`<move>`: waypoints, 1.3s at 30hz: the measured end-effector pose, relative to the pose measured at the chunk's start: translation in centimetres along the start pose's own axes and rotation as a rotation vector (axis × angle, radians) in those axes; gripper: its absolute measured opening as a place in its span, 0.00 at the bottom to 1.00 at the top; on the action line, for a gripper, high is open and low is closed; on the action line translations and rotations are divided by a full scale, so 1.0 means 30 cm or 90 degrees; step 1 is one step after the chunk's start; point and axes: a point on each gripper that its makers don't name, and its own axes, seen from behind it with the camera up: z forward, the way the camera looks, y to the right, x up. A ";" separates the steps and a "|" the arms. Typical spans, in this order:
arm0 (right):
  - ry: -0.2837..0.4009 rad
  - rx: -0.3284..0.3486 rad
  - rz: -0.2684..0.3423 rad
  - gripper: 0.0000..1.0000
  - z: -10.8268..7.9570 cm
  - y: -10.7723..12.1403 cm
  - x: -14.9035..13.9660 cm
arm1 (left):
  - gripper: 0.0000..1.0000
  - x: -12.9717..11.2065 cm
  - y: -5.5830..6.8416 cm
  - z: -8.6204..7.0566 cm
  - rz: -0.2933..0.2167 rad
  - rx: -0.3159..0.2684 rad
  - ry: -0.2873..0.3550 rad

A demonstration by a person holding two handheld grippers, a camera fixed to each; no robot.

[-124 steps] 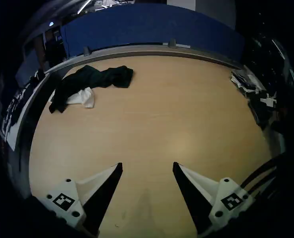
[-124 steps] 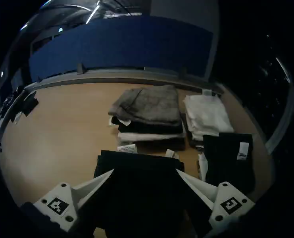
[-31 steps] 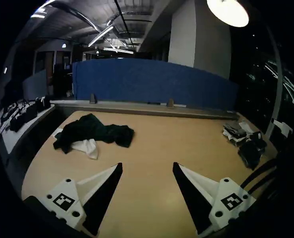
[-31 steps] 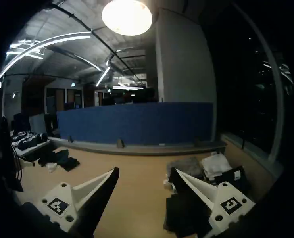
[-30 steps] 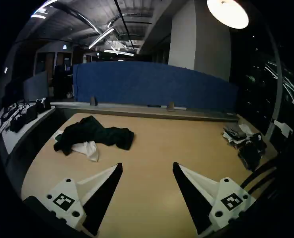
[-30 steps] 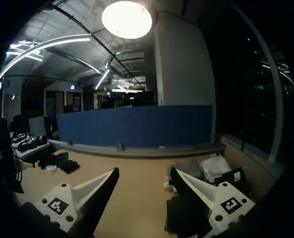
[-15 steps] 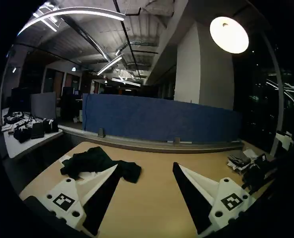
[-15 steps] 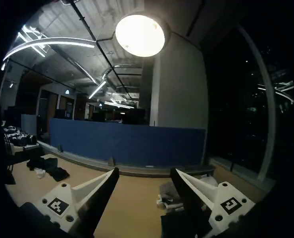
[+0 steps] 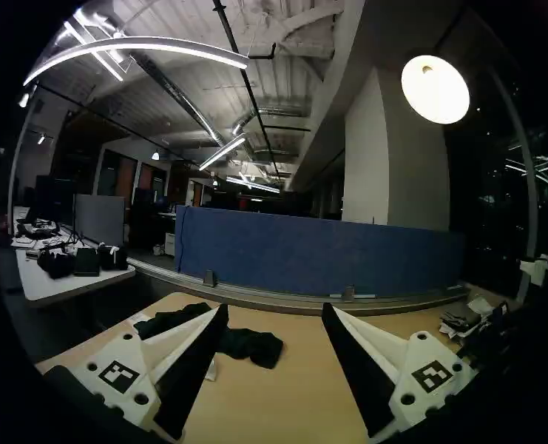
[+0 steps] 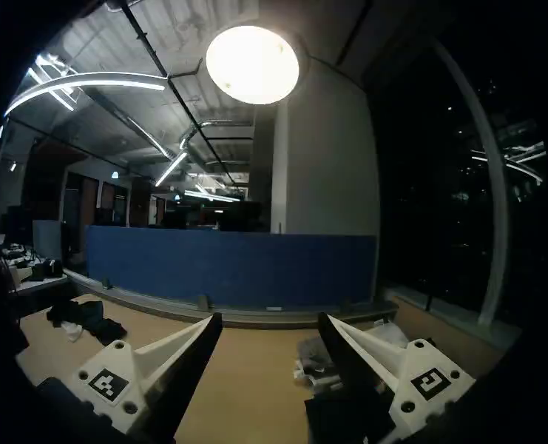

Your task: Fold towel

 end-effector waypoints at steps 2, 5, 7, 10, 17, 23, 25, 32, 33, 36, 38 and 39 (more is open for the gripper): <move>-0.002 0.002 -0.004 1.00 0.000 -0.008 -0.002 | 0.94 -0.002 0.008 -0.005 0.003 -0.008 0.003; -0.008 0.005 -0.008 1.00 0.001 -0.022 -0.009 | 0.94 -0.027 0.028 -0.008 0.016 -0.023 0.000; -0.013 0.009 -0.009 1.00 0.000 -0.031 -0.015 | 0.94 -0.049 0.032 -0.007 0.032 -0.027 -0.006; -0.021 0.016 -0.014 1.00 0.002 -0.042 -0.023 | 0.94 -0.080 0.030 -0.006 0.057 -0.024 -0.010; -0.033 0.020 -0.024 1.00 0.026 -0.048 -0.023 | 0.94 -0.155 0.021 -0.003 0.082 -0.012 -0.006; -0.040 0.008 -0.014 1.00 0.048 -0.027 -0.028 | 0.94 -0.225 0.008 0.007 0.083 -0.006 -0.003; -0.041 0.007 -0.017 1.00 0.053 -0.027 -0.032 | 0.95 -0.247 0.004 0.013 0.084 -0.007 -0.002; -0.044 0.005 -0.043 1.00 0.070 -0.048 -0.053 | 0.94 -0.314 -0.005 0.031 0.089 -0.007 0.004; -0.043 0.006 -0.046 1.00 0.072 -0.053 -0.055 | 0.94 -0.326 -0.006 0.034 0.088 -0.008 0.005; -0.038 0.010 -0.053 1.00 0.077 -0.072 -0.062 | 0.94 -0.370 -0.018 0.044 0.087 -0.007 0.005; -0.036 0.011 -0.059 1.00 0.081 -0.078 -0.068 | 0.94 -0.402 -0.028 0.047 0.084 -0.003 0.003; -0.035 0.011 -0.061 1.00 0.083 -0.081 -0.072 | 0.94 -0.416 -0.032 0.048 0.082 -0.002 0.003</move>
